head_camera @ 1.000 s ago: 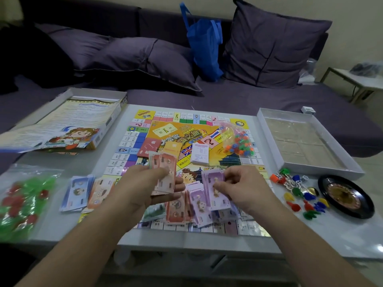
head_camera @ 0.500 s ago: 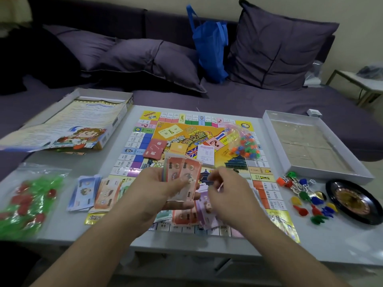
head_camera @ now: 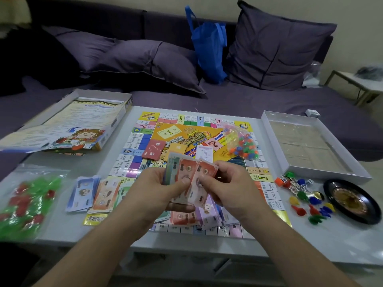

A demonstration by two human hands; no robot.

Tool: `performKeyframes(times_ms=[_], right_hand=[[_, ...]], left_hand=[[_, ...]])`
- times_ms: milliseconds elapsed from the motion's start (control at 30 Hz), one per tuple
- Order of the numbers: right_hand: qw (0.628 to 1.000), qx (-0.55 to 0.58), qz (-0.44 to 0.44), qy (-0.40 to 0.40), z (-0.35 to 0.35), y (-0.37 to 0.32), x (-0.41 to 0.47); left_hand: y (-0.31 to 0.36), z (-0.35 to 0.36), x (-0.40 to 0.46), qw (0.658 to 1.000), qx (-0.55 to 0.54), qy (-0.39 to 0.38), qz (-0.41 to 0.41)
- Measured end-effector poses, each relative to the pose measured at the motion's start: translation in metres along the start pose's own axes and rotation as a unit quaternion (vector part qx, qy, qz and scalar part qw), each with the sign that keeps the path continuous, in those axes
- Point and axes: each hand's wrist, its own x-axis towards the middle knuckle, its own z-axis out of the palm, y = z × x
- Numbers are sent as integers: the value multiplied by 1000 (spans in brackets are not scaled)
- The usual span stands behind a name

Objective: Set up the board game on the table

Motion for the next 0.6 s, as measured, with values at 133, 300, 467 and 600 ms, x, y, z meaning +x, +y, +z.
performKeyframes(times_ms=[133, 300, 467, 600], right_hand=[[1000, 6, 2, -3, 0, -2, -2], [999, 14, 26, 17, 0, -2, 4], [993, -91, 70, 32, 7, 1, 11], [973, -214, 80, -22, 28, 6, 11]], left_hand=[[2, 2, -3, 1000, 14, 14, -1], [5, -9, 3, 997, -25, 57, -40], [5, -31, 10, 986, -81, 131, -58], [6, -36, 8, 984, -104, 124, -76]])
